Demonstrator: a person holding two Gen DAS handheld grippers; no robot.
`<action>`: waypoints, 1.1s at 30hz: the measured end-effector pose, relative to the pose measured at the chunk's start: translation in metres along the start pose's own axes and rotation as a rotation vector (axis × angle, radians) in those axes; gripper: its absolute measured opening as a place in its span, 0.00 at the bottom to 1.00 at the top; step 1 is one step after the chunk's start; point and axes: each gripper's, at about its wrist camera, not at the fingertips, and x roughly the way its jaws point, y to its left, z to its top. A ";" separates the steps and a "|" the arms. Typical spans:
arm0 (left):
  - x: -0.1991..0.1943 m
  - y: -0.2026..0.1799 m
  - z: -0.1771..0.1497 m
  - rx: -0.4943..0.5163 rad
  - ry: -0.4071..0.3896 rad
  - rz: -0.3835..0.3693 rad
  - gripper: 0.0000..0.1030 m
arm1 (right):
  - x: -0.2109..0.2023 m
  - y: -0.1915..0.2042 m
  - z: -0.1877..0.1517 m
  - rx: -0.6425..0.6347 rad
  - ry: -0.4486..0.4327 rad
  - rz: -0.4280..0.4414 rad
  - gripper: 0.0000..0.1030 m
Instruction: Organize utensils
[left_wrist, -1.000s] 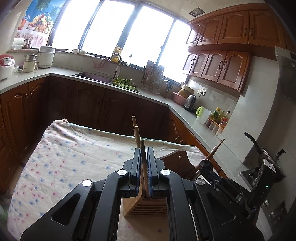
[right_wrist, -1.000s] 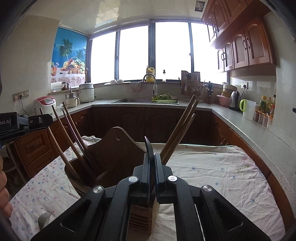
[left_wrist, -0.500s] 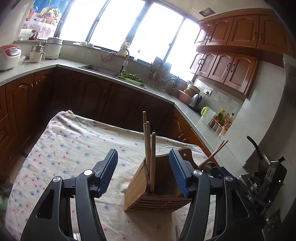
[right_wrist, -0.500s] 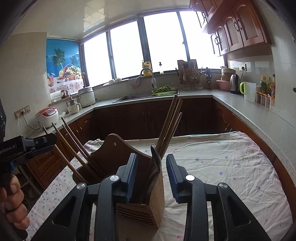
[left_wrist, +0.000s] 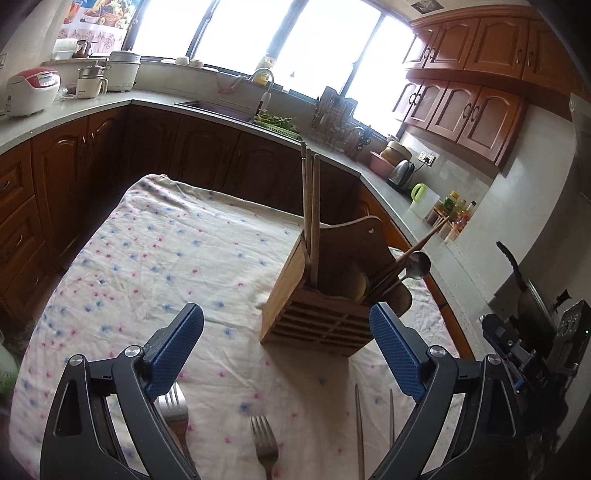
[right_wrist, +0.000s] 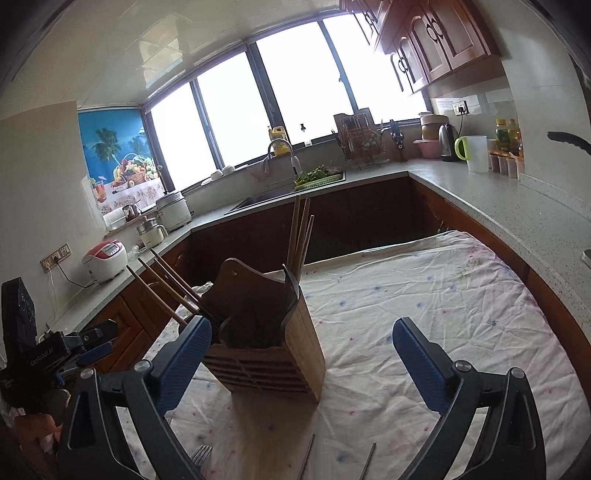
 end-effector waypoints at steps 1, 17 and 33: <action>-0.001 -0.001 -0.006 0.004 0.016 0.001 0.91 | -0.007 -0.003 -0.003 0.007 0.008 -0.006 0.97; -0.008 -0.018 -0.074 0.071 0.168 0.034 0.93 | -0.069 -0.037 -0.082 0.095 0.221 -0.243 0.97; 0.032 -0.069 -0.096 0.231 0.294 -0.067 0.77 | -0.047 -0.046 -0.103 0.104 0.298 -0.174 0.46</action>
